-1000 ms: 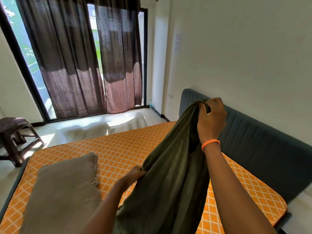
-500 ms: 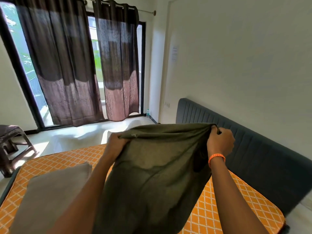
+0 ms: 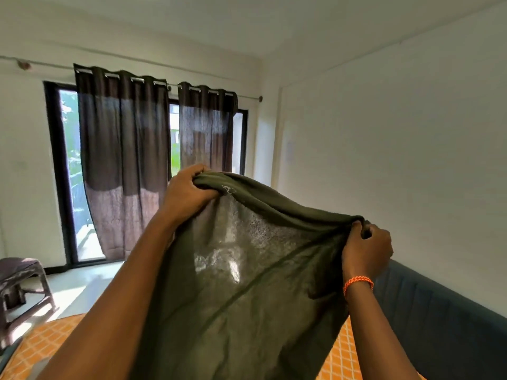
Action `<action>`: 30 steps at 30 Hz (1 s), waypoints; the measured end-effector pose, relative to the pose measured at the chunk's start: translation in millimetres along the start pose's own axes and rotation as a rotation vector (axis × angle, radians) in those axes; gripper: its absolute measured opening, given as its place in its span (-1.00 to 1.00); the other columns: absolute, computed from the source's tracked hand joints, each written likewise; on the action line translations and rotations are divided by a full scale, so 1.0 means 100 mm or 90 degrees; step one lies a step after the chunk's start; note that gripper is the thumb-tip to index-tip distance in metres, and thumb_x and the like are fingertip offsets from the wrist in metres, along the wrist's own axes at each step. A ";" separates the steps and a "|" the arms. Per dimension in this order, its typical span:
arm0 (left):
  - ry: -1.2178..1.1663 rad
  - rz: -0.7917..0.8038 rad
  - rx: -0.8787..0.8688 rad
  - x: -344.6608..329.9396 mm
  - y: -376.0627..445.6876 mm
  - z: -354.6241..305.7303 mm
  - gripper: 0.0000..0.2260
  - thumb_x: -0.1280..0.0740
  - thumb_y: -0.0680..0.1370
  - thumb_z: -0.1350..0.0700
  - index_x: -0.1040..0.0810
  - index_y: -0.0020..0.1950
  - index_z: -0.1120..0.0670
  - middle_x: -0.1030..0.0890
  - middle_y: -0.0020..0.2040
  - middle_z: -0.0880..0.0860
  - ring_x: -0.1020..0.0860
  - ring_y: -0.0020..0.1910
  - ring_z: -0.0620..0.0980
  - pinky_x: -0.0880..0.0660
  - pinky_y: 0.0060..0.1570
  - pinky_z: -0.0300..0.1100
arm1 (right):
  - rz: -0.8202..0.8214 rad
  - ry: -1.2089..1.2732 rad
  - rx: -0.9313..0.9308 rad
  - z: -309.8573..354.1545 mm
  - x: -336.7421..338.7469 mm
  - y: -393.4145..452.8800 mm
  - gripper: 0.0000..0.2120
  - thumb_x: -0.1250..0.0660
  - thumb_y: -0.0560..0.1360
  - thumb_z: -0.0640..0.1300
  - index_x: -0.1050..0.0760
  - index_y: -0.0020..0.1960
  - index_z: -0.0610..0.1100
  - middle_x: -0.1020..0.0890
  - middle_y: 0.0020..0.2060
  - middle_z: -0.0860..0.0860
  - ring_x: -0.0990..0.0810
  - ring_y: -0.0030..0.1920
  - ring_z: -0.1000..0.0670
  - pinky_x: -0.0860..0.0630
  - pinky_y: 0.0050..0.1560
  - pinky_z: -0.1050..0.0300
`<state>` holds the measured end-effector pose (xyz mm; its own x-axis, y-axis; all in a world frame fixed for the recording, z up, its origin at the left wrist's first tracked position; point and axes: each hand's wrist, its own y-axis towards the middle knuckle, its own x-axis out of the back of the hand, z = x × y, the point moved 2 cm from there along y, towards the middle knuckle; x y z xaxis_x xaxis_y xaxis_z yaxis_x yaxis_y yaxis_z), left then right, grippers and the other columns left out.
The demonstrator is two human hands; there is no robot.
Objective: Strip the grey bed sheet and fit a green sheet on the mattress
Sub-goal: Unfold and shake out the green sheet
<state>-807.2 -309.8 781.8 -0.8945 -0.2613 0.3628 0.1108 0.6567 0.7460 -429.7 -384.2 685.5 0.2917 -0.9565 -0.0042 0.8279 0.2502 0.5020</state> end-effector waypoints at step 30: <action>-0.108 -0.158 -0.047 0.90 1.40 -1.52 -0.72 -0.12 0.74 0.02 -0.61 0.16 0.05 -0.63 0.10 0.05 -0.57 0.13 0.07 -0.45 0.10 -0.05 | -0.019 0.251 0.093 2.43 -0.18 0.72 -0.56 -0.36 0.57 0.07 -0.42 -0.38 -0.15 -0.51 -0.45 -0.04 -0.44 -0.42 -0.05 -0.33 -0.36 0.11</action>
<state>-806.3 -349.0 1003.3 -0.9570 -0.2812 0.0716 -0.0936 0.5325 0.8412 -491.8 -385.5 931.6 0.4529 -0.8255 -0.3370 0.7705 0.1721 0.6138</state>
